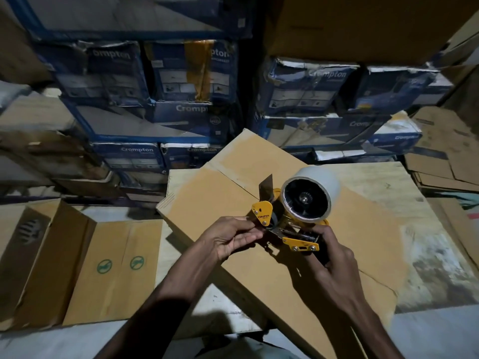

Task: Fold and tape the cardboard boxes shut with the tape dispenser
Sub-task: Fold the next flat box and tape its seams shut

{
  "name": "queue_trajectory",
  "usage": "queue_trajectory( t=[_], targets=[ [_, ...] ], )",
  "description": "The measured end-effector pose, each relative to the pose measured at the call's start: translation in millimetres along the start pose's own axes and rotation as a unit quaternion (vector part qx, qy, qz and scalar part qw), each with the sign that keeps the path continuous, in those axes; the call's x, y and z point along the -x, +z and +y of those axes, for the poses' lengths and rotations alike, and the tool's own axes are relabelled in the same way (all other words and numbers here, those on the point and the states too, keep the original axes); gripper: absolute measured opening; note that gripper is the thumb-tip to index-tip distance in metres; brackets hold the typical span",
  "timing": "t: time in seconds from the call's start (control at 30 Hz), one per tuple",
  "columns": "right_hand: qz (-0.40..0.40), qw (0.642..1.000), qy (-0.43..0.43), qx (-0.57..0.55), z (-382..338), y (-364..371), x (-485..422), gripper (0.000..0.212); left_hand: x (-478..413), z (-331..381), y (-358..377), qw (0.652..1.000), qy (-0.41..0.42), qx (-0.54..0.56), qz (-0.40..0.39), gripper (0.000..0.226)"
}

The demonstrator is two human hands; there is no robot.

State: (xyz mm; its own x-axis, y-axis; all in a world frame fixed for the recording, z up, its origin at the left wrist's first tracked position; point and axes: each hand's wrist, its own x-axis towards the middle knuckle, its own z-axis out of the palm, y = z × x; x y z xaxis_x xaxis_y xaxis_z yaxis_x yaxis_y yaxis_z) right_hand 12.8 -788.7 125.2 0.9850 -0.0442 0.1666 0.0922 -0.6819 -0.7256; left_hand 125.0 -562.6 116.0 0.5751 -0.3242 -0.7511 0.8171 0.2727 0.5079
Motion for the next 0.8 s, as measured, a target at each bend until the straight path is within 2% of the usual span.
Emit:
queue_trajectory(
  t=[0.17, 0.37, 0.63, 0.8],
  targets=[
    [-0.003, 1.0, -0.009, 0.01, 6, 4, -12, 0.043, -5, 9, -5, 0.999, 0.025, -0.007, 0.037, 0.011],
    [-0.027, 0.999, -0.011, 0.033, 6, 18, -36, 0.05, -15, 24, -18, 0.992, 0.083, -0.066, 0.064, 0.016],
    [-0.057, 0.995, -0.056, 0.06, -15, 45, -102, 0.022, -37, 87, -39, 0.963, 0.163, -0.166, 0.135, 0.021],
    [-0.085, 0.989, -0.077, 0.092, -26, 58, -151, 0.021, -52, 132, -55, 0.946, 0.192, -0.21, 0.153, 0.017]
  ],
)
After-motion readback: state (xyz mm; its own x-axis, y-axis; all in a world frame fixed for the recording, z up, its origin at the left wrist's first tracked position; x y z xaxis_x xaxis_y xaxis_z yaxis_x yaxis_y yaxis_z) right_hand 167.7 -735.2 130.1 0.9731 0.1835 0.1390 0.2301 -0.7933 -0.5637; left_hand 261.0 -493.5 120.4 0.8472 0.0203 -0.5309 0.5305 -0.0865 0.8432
